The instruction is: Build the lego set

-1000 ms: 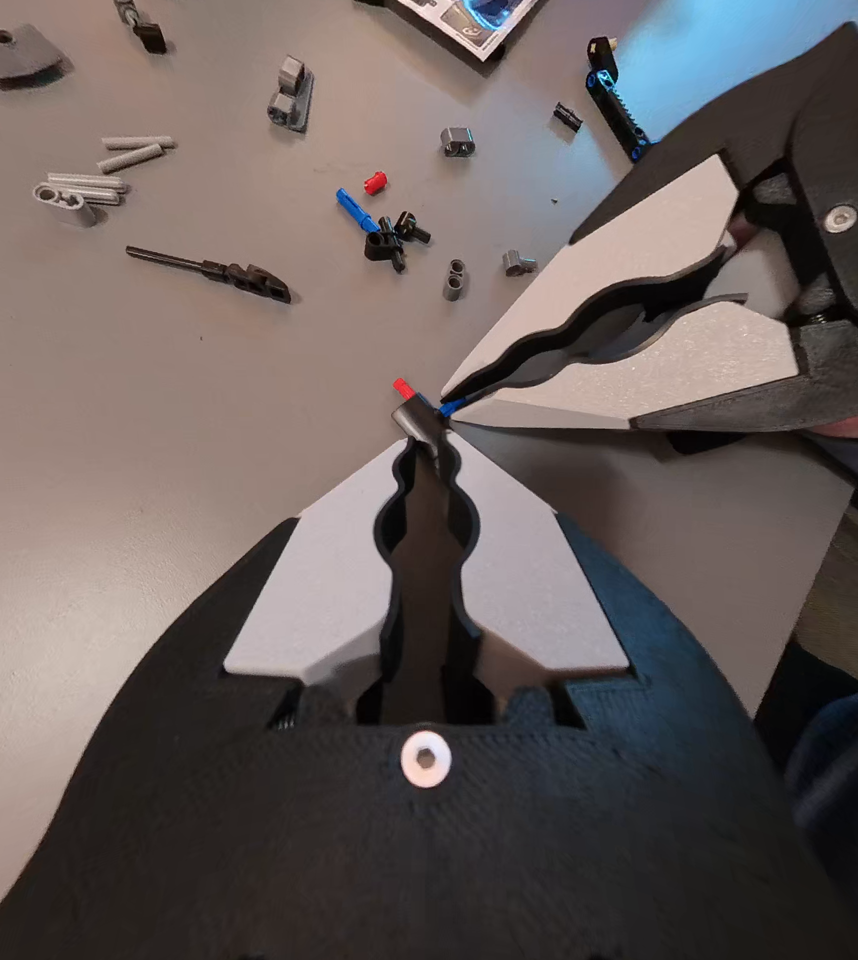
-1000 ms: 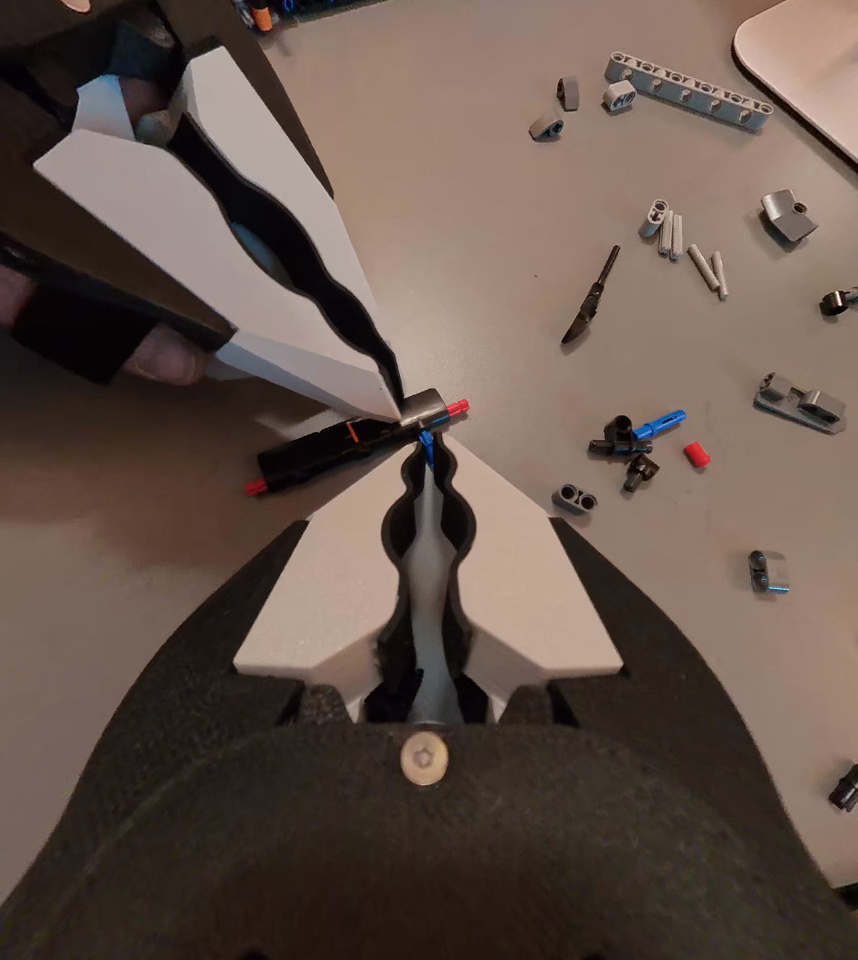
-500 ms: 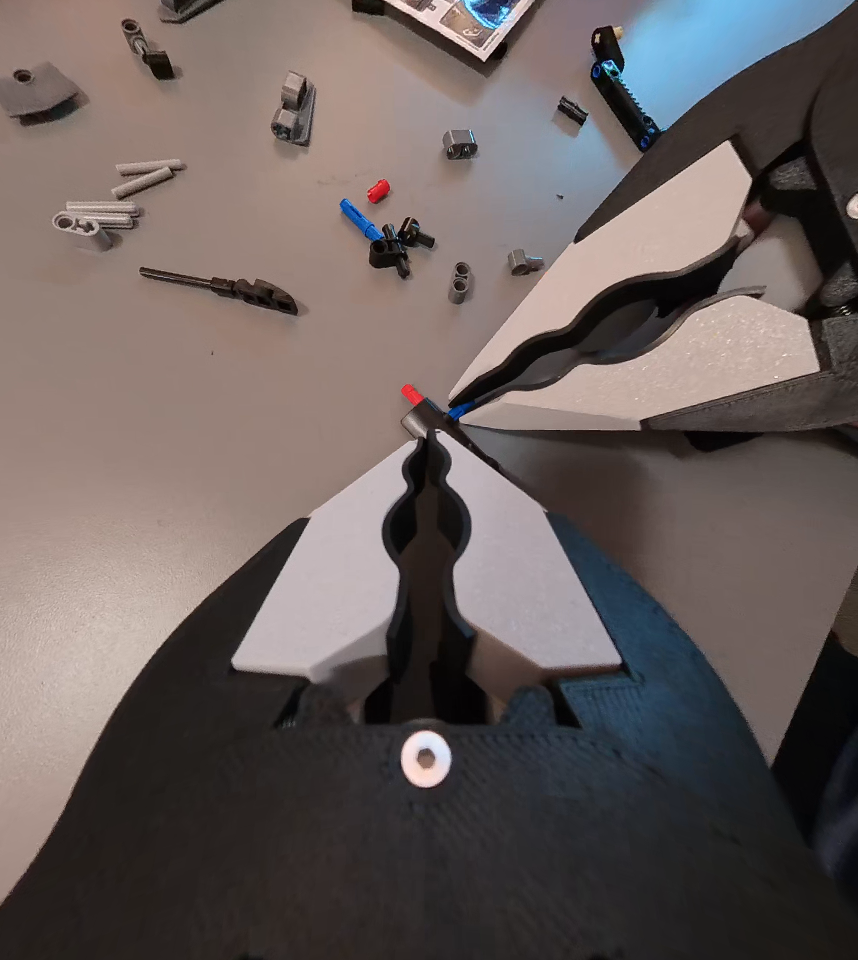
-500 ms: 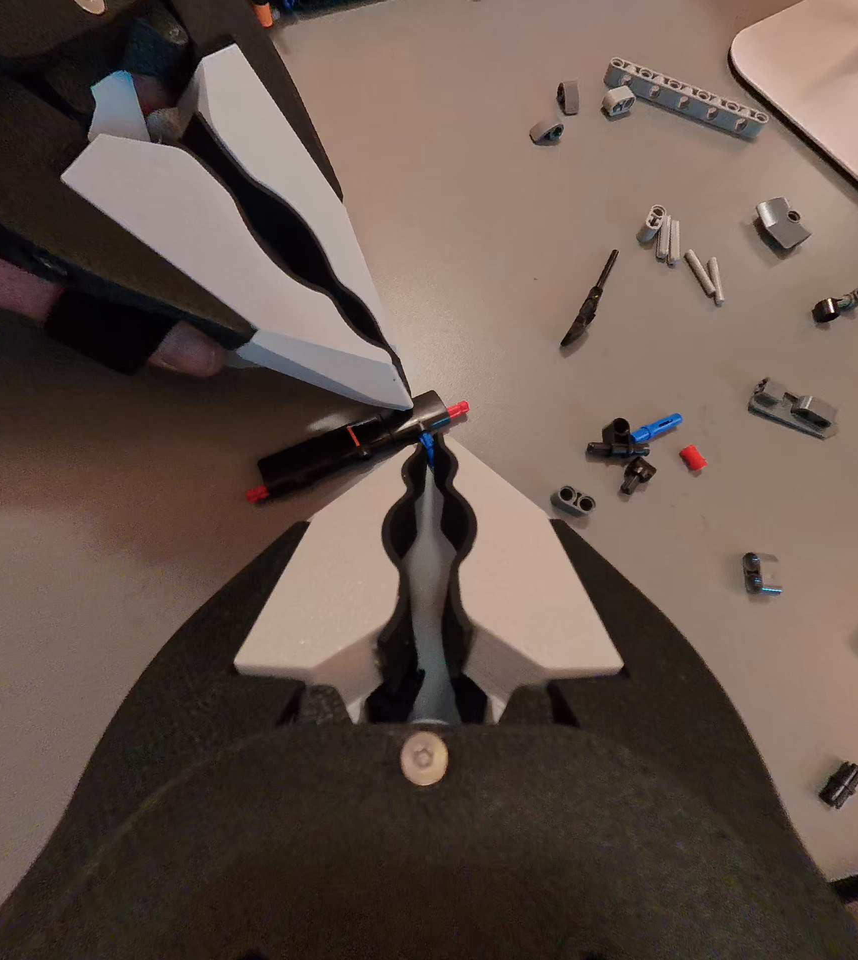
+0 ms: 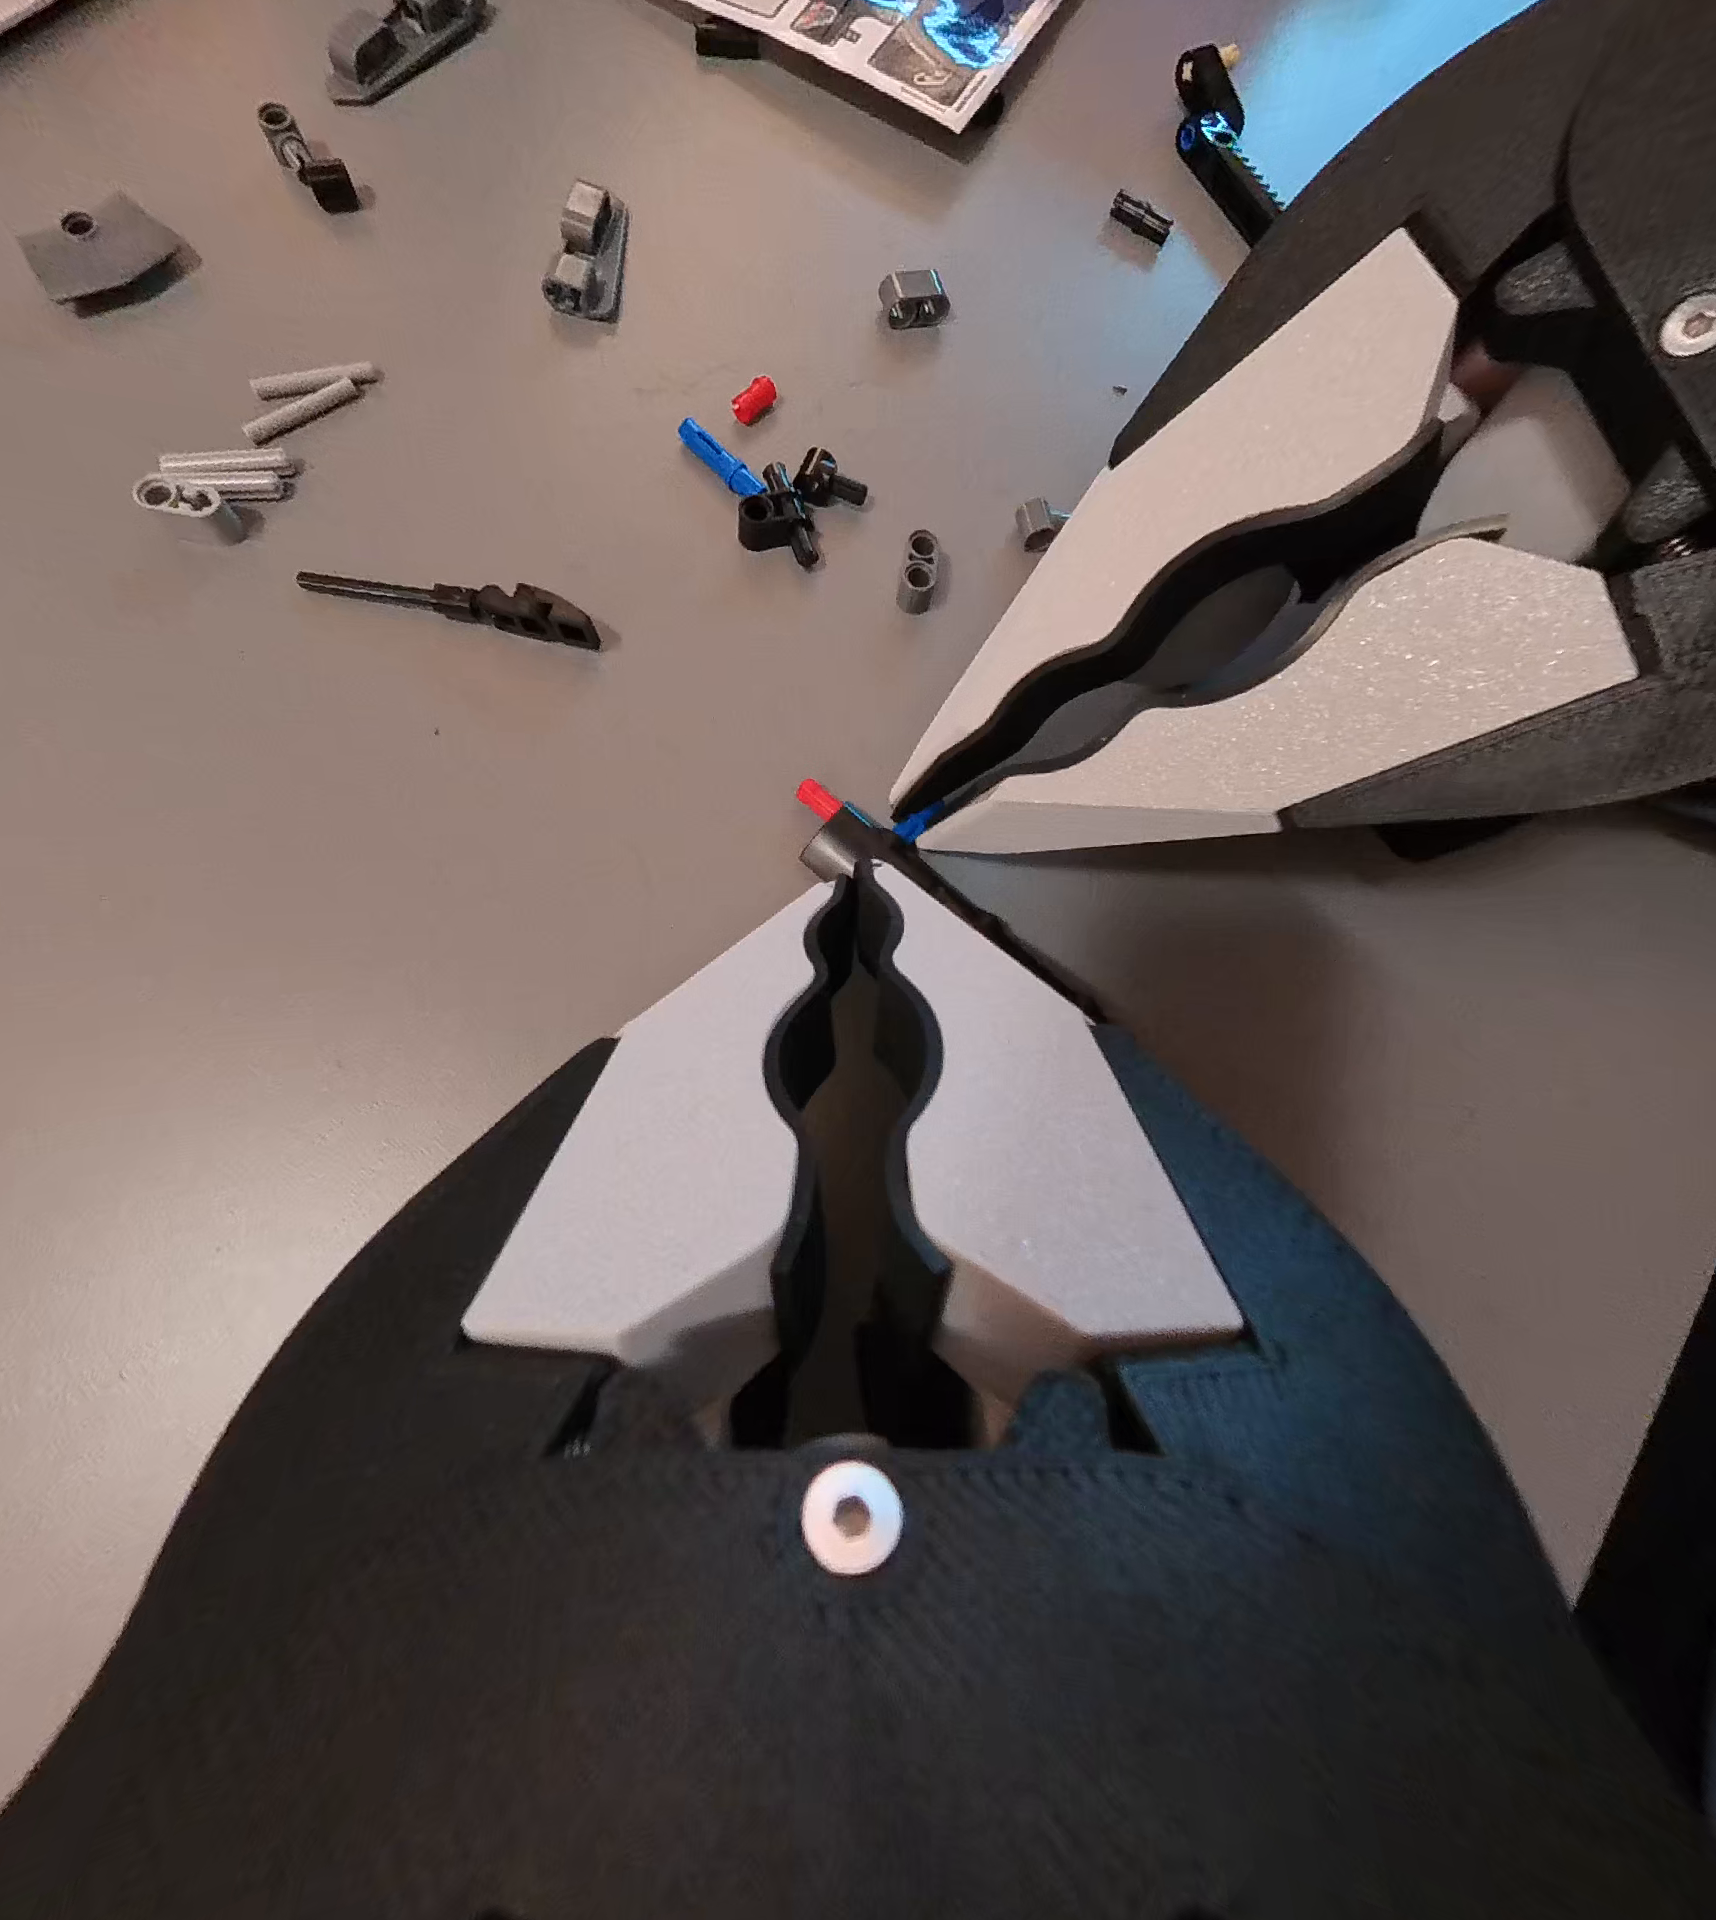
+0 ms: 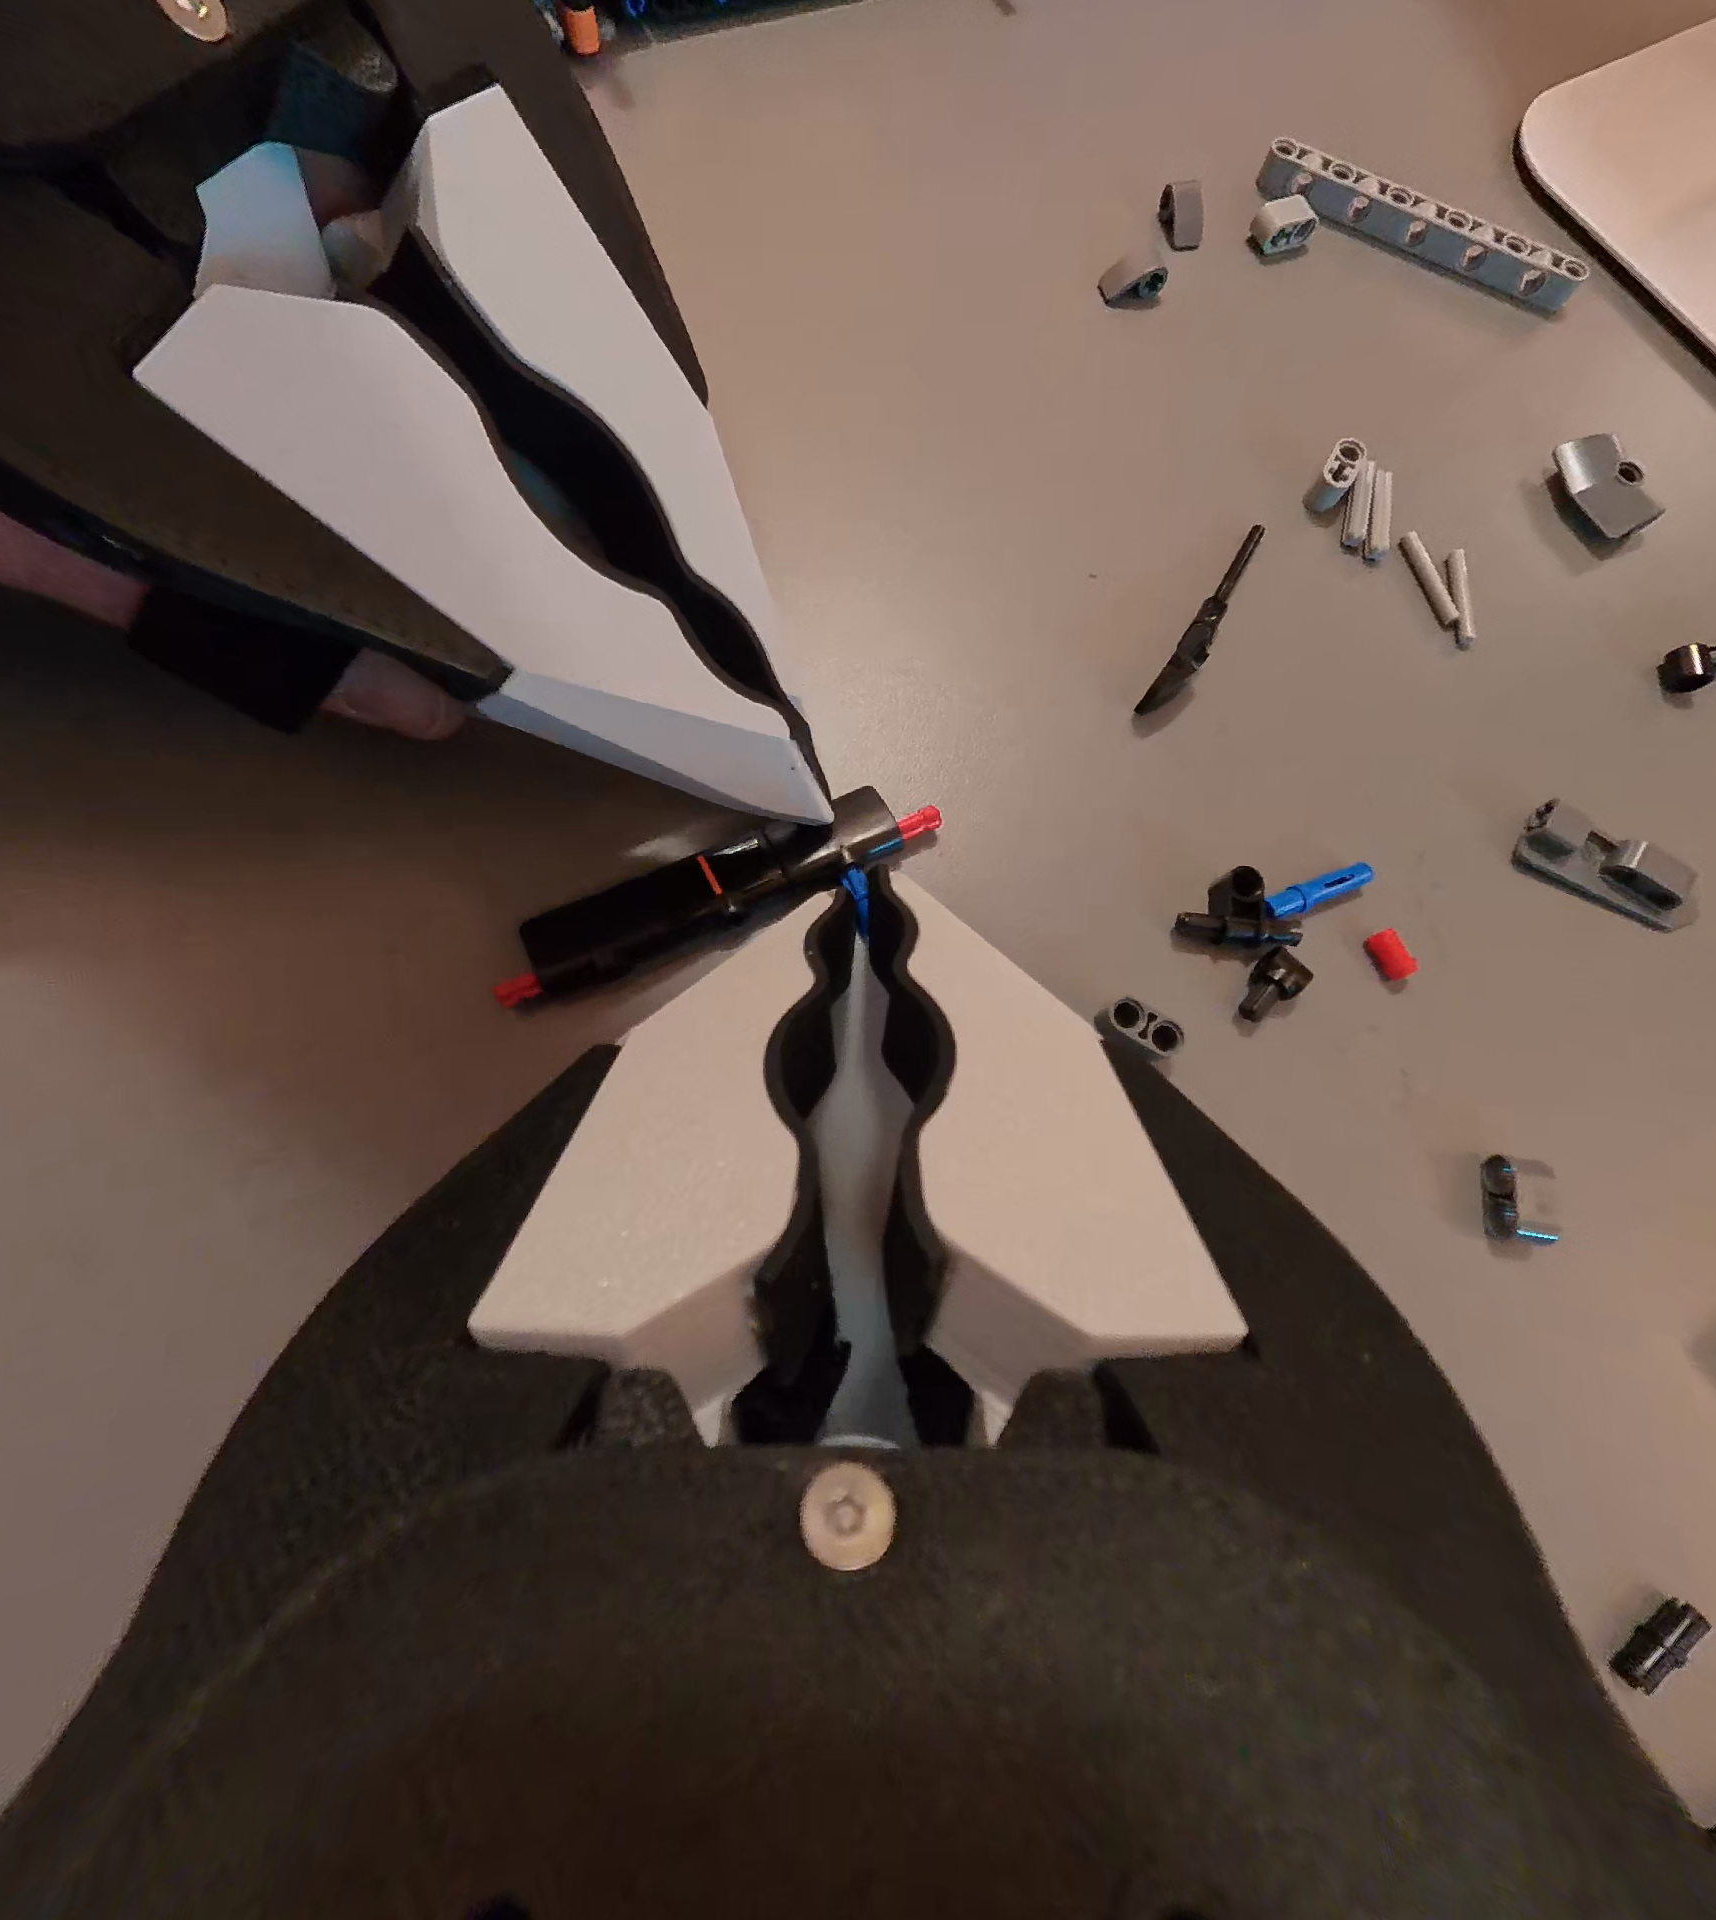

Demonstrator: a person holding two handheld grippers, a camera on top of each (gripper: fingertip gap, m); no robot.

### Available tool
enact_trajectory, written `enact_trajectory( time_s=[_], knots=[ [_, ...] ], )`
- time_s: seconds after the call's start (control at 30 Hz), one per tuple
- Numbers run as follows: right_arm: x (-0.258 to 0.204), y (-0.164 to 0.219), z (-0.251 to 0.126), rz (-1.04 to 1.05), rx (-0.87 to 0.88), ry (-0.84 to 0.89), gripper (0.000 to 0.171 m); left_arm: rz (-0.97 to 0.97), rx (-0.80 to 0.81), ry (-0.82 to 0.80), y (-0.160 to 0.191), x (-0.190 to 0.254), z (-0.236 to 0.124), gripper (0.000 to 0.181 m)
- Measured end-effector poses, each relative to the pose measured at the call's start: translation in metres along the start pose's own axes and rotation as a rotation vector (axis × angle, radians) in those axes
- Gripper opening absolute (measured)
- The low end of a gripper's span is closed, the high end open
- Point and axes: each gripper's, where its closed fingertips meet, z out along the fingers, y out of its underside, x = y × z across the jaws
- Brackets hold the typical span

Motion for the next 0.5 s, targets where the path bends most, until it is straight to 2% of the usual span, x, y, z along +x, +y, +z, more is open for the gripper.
enact_trajectory(
  time_s=[0.03, 0.5],
  knots=[
    [-0.0001, 0.0001, 0.0000, -0.003, 0.000, -0.008, 0.000, 0.001, -0.001, 0.005, -0.0001, -0.0001, 0.0000, 0.000],
    [-0.0072, -0.0008, 0.0004, -0.073, 0.007, -0.082, 0.000, 0.028, 0.002, -0.023, -0.0028, -0.0036, 0.0022, 0.000]
  ],
)
